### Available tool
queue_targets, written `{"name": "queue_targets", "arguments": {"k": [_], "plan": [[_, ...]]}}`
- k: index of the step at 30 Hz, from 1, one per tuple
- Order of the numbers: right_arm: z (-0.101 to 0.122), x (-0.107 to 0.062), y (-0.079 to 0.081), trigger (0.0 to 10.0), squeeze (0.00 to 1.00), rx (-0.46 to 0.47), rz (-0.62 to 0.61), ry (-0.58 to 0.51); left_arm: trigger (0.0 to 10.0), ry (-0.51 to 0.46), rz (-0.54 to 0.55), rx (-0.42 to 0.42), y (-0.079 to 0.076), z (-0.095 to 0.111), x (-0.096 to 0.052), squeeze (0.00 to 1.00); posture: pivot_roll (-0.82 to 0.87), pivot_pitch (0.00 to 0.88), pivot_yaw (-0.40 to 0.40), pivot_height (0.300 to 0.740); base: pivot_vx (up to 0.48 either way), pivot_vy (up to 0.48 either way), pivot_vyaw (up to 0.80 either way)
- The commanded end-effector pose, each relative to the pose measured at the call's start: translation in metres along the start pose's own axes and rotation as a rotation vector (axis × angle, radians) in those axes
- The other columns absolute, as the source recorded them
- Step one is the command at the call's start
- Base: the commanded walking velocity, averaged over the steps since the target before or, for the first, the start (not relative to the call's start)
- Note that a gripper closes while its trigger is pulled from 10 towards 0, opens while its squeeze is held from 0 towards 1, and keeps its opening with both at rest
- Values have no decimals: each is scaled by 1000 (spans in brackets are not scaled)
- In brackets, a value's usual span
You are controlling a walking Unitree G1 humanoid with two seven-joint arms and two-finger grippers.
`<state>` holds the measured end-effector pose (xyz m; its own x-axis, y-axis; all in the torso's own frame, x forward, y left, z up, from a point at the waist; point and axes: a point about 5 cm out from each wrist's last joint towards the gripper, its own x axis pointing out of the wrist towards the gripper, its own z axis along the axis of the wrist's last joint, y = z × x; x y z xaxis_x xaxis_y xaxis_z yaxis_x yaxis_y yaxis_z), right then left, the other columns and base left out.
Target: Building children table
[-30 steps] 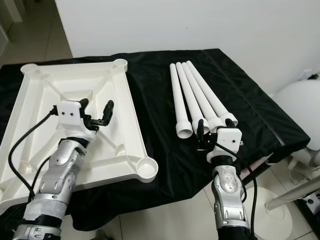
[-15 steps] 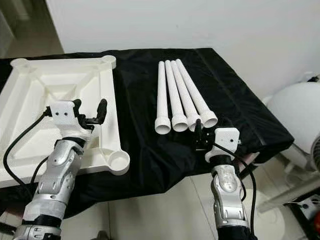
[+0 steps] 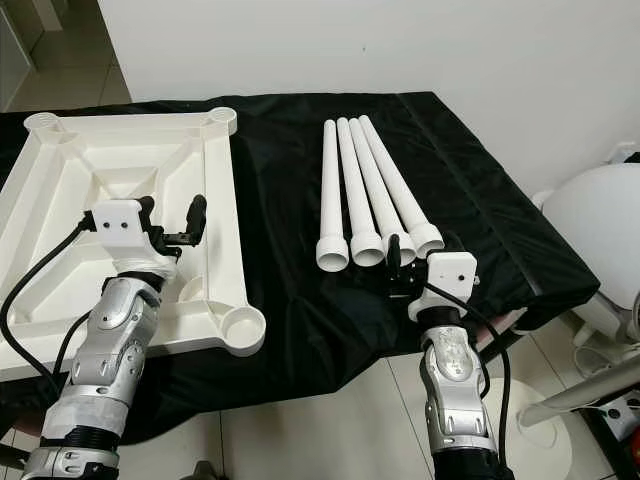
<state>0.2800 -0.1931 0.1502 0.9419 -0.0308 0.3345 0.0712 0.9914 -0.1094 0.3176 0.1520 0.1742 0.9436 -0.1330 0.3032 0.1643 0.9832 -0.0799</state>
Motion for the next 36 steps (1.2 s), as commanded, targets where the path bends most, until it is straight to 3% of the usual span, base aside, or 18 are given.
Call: {"name": "queue_targets", "arguments": {"k": [1,11,36], "plan": [[-2,0,-1,10000,0,3,-4,13,10000,-1,9,17,1,-1,0,0,47,83,-20,740,0,0,0],[2,-1,-2,10000,0,7,-21,-1,10000,6,-6,-8,0,-3,-2,0,46,84,-20,740,0,0,0],[0,0,-2,10000,0,2,-21,5,10000,-2,3,-10,0,-2,0,0,44,83,-21,740,0,285,0]]}}
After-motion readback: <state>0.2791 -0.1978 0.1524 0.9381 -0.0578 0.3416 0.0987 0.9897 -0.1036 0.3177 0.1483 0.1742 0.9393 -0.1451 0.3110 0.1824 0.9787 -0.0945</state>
